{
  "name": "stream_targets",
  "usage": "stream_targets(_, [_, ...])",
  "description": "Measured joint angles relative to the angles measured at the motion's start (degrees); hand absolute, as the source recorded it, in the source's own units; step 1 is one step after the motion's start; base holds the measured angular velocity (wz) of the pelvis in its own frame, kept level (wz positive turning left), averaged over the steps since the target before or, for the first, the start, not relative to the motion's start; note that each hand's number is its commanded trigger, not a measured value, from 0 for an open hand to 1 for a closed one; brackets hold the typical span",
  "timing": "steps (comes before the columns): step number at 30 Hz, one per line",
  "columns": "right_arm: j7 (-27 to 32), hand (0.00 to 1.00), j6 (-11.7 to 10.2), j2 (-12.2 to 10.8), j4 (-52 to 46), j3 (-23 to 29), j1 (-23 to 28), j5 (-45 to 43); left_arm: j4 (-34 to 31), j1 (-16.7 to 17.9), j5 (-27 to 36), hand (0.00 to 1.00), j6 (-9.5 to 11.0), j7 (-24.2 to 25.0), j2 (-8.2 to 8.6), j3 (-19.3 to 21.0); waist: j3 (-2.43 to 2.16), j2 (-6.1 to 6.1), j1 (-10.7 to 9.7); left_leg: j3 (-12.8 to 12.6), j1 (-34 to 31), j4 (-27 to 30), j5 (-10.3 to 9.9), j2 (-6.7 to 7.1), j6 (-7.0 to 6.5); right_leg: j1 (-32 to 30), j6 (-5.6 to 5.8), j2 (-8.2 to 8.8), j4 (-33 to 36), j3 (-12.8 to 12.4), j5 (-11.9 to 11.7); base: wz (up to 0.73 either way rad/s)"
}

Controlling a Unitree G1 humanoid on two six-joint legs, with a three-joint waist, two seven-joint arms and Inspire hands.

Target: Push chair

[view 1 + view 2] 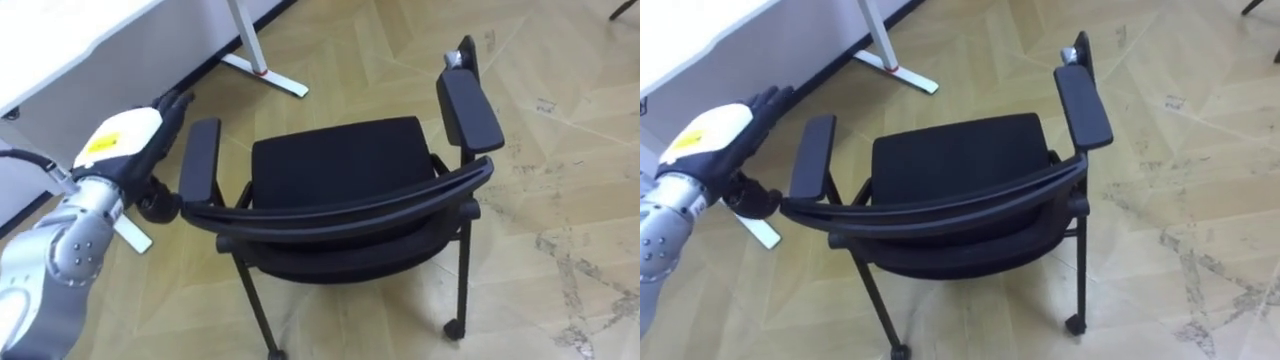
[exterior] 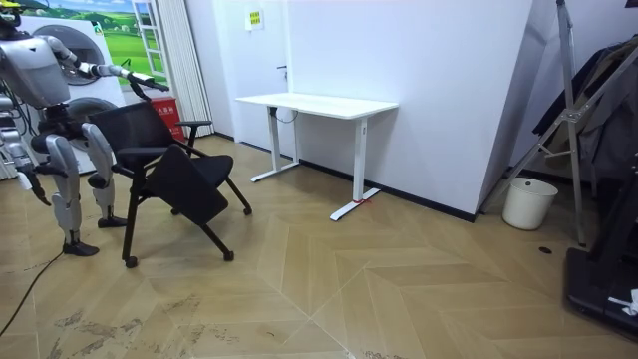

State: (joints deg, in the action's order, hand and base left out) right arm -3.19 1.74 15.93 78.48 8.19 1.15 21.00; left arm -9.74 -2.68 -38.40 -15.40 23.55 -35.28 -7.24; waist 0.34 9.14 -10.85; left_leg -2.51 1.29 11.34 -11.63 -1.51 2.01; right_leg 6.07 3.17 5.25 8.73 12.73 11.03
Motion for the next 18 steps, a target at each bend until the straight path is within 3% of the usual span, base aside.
stream_targets(4, [-0.02,0.0,1.67,0.74,-0.35,-0.16,-0.12,1.37,-0.42,-0.15,-0.02,0.0,-3.74,8.56,-2.29,-2.26,0.32,0.78,-0.44,-0.01,0.77,-0.12,0.0,0.19,0.0,0.63,0.16,0.27,0.01,-0.15,0.1,-0.02])
stream_targets(8, [0.0,0.0,2.18,0.77,-0.38,-0.14,-0.43,1.14,-1.74,-0.12,-1.46,0.0,-6.55,16.42,-2.33,-2.32,0.58,0.52,-0.15,-0.01,0.93,-0.06,0.0,0.29,0.0,0.83,0.34,0.38,0.02,-0.07,0.21,0.0])
stream_targets(11, [0.15,0.0,2.61,0.89,-0.36,-0.11,-1.14,1.07,-3.05,-0.54,-2.46,0.0,-8.1,21.37,-2.34,-2.53,0.74,0.31,-0.17,-0.06,0.67,0.2,-0.01,0.42,0.0,0.69,0.42,0.55,0.01,-0.02,0.26,0.0])
stream_targets(15, [0.69,0.0,3.13,0.9,-0.37,-0.1,-1.47,-0.58,-3.5,-2.98,-2.41,0.0,-9.4,26.15,-2.53,-3.7,0.56,0.6,-0.07,-0.06,-0.53,0.84,-0.03,0.51,-0.04,-0.06,0.42,0.69,0.16,-0.05,0.26,0.02])
stream_targets(18, [0.66,0.0,3.17,0.92,-0.36,-0.11,-1.58,-1.85,-5.64,-4.22,-2.2,0.0,-9.71,29.56,-3.76,-4.94,0.49,0.83,-0.06,-0.09,-1.41,1.52,-0.05,0.51,-0.07,-0.77,0.42,0.73,0.38,-0.18,0.26,0.0])
